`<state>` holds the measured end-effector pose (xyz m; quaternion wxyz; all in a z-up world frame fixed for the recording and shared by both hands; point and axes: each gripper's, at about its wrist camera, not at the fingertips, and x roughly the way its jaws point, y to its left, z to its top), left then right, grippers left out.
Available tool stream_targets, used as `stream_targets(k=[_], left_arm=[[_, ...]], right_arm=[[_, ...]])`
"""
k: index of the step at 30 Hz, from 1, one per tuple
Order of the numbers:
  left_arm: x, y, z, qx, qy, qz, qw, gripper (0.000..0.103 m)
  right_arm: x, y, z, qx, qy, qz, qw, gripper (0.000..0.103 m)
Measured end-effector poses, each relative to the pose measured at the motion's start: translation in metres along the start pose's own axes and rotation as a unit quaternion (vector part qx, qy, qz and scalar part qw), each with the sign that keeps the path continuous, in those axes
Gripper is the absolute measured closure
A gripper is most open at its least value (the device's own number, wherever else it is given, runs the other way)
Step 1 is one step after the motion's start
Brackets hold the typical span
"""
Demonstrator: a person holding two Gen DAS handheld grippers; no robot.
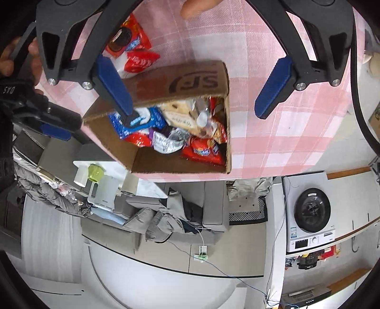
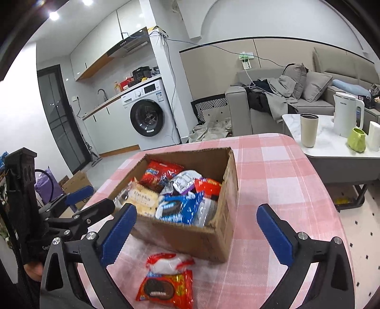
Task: Organize snacks
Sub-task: 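Move both grippers back toward the remaining snacks beside the box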
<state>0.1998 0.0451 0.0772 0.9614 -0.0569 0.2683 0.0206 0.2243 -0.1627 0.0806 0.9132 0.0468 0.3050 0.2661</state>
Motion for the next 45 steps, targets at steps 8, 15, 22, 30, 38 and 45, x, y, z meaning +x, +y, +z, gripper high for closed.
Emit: stream_targets(k=[8,15,22,30,38,45], left_arm=[[-0.009,-0.004,-0.012,0.005,0.007,0.011,0.9999,0.001],[-0.017,-0.007,-0.02,0.014,0.005,0.01,0.9998,0.001],[-0.017,-0.006,-0.032,0.011,0.014,0.016,0.9997,0.001],[-0.017,-0.006,-0.04,0.013,0.023,0.02,0.9995,0.001],[-0.012,0.003,-0.048,0.01,0.042,0.024,0.9988,0.001],[-0.012,0.006,-0.053,0.011,0.033,0.031,0.9989,0.001]], right_arm=[[-0.004,0.006,-0.013,-0.016,0.017,-0.001,1.0,0.0],[-0.001,0.01,-0.026,-0.029,0.036,-0.009,0.999,0.0],[0.006,0.007,-0.039,-0.023,0.07,-0.002,0.997,0.0],[0.015,0.01,-0.052,-0.02,0.09,0.009,0.996,0.0],[0.027,0.017,-0.06,-0.035,0.114,0.015,0.993,0.0],[0.036,0.02,-0.065,-0.038,0.125,0.018,0.991,0.0]])
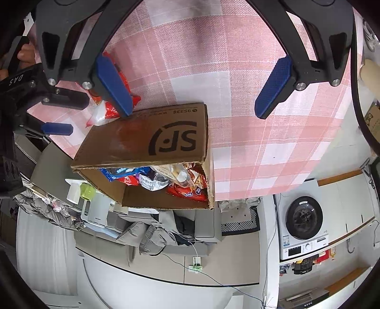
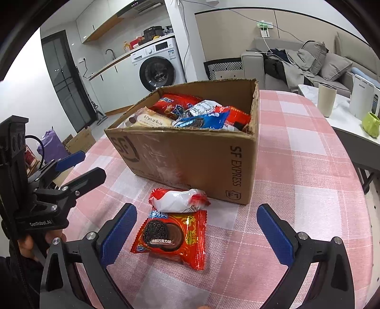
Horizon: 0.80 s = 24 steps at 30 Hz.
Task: Organize snacks
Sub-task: 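Move both grippers back toward the remaining snacks beside the box, then grasp the white-and-red wrapped bag with the right gripper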
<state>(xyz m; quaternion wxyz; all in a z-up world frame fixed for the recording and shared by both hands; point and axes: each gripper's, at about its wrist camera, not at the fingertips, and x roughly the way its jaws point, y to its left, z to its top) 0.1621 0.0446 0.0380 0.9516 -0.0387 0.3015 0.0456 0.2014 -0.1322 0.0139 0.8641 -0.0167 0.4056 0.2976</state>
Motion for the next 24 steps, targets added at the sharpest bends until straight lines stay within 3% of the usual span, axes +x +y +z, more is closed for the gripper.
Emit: stream_targets(k=[15,24], left_arm=[[0.013,-0.004,-0.013,0.014,-0.002,0.016,0.9998,0.001],[0.014,-0.002,-0.014,0.012,-0.006,0.013,0.9998,0.001]], right_arm=[[0.027,0.011,-0.005,0.001,0.017,-0.016,1.0,0.001],[0.036,0.008,-0.001,0.017,0.019,0.001,1.0,0.015]])
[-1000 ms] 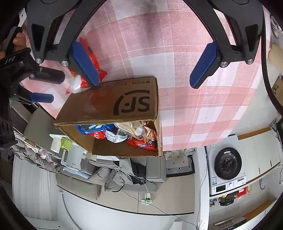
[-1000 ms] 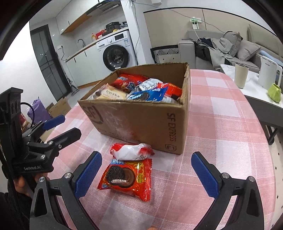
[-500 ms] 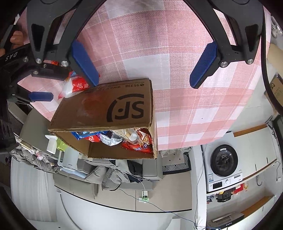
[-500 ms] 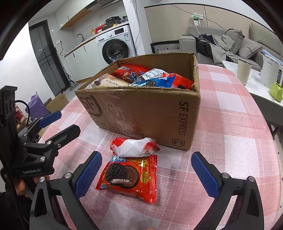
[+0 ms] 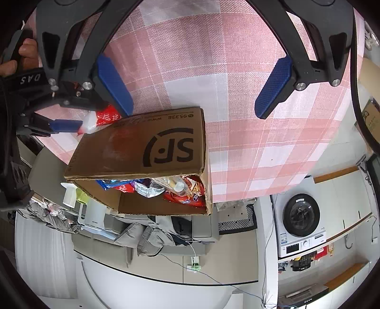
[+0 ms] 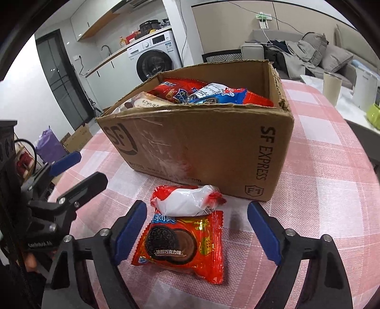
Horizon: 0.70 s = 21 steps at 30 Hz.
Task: Organize snacks
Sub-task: 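Grasp the white-and-red wrapped bag with the right gripper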
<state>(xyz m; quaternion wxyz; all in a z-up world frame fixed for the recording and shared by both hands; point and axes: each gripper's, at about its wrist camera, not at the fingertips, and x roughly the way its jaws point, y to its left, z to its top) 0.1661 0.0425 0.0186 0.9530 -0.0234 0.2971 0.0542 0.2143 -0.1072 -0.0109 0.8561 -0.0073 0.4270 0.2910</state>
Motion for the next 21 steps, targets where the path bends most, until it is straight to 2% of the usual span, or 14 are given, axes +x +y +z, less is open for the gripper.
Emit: stream_targets(k=[3,9,21], left_arm=[[-0.003,-0.001,-0.001,0.002,-0.006,-0.001,1.0,0.001],[-0.004,0.003,-0.001,-0.007,-0.009,-0.007,0.9999,0.001],[-0.002,0.002,-0.002,-0.003,-0.001,-0.008,1.0,0.001]], right_arm=[[0.002,0.0,0.002,0.0,-0.001,-0.002,1.0,0.015],[0.008,-0.002,0.004,0.007,-0.001,0.002,1.0,0.023],[0.012,0.002,0.004,-0.002,-0.011,0.015,1.0,0.048]])
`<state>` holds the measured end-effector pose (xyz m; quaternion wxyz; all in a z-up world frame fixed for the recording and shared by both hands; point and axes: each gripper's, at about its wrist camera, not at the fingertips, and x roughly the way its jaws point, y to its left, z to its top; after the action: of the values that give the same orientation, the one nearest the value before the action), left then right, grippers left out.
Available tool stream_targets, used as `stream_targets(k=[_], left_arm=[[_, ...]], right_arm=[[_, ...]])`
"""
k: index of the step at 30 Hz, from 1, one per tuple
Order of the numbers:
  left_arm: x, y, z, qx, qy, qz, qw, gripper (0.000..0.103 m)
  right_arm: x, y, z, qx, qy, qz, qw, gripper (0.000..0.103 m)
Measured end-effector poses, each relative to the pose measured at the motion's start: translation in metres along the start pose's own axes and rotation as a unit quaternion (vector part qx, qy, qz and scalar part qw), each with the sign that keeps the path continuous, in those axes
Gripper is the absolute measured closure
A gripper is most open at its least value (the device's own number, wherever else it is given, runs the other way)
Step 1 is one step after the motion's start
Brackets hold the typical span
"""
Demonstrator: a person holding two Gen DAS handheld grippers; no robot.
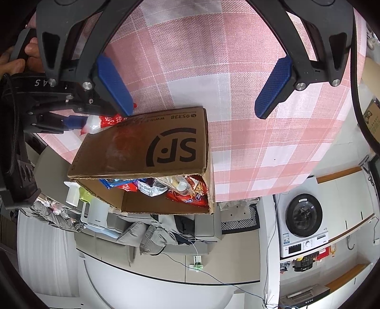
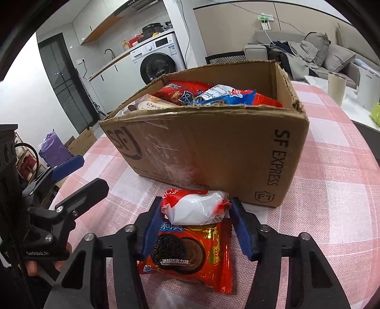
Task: Organize snacks
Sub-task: 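Grasp the white-and-red wrapped bag with the right gripper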
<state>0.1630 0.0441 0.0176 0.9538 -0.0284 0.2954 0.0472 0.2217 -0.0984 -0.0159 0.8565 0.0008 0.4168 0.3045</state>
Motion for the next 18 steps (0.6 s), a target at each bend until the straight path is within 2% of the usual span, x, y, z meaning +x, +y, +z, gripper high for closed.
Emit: stream_targets(k=[9,18], left_arm=[[0.003,0.0,-0.001,-0.005,0.007,-0.004,1.0,0.001],[0.003,-0.018,-0.004,0.012,0.026,-0.041,0.9988,0.001]], right_arm=[[-0.014,-0.003,-0.003,0.003,-0.016,0.007,1.0,0.051],[-0.05,-0.003,0.004,-0.008,-0.031,0.023,0.999,0.051]])
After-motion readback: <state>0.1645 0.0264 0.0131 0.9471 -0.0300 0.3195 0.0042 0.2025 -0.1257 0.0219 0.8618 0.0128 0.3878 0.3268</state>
